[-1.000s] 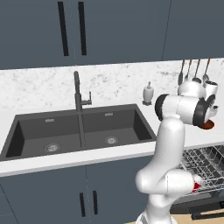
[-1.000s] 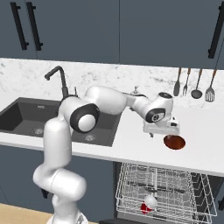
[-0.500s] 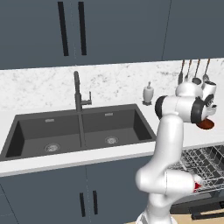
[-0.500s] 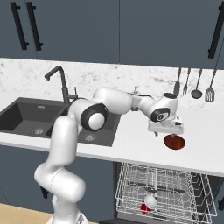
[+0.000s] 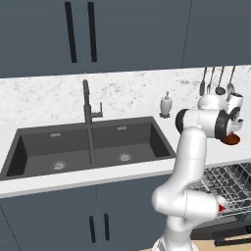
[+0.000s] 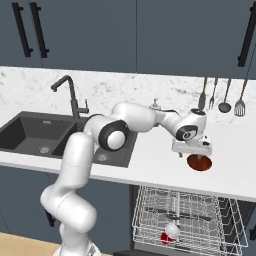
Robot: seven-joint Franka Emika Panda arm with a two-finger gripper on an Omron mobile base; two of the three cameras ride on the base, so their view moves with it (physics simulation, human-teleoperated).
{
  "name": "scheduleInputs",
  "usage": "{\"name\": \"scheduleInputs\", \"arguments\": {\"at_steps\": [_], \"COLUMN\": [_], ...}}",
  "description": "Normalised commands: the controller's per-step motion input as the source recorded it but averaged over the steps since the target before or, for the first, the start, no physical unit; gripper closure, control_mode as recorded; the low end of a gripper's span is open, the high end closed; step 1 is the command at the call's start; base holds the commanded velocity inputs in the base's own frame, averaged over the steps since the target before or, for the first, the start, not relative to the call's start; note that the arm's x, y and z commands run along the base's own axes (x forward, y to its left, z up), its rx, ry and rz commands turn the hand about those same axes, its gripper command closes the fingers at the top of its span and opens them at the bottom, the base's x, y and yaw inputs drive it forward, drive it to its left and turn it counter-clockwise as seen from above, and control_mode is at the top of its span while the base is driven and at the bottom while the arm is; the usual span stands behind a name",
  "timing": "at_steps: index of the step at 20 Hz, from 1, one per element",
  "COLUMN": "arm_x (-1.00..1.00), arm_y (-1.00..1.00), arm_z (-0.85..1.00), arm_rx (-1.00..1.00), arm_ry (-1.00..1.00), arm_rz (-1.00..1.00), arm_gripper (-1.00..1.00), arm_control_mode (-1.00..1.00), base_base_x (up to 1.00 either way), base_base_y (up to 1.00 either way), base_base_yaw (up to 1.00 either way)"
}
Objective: Pick up the cup and bowl from the counter, place them in the dishwasher, and close the dishwasher door.
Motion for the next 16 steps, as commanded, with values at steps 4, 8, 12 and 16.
{"name": "scheduleInputs", "arguments": {"at_steps": [4,8,12,16], "arm_x": [0.00,0.00,0.00,0.00], "arm_y": [0.00,0.00,0.00,0.00], "arm_z": [-0.37,-0.44,-0.43,-0.21], "arm_rx": [0.00,0.00,0.00,0.00], "arm_ry": [0.01,0.00,0.00,0.00], "arm_rz": [0.00,0.00,0.00,0.00], "arm_gripper": [-1.00,-1.00,-1.00,-1.00], "arm_control_mode": [-1.00,-1.00,-1.00,-1.00], "base_base_x": [0.00,0.00,0.00,0.00], "base_base_y": [0.00,0.00,0.00,0.00], "base_base_yaw": [0.00,0.00,0.00,0.00]}}
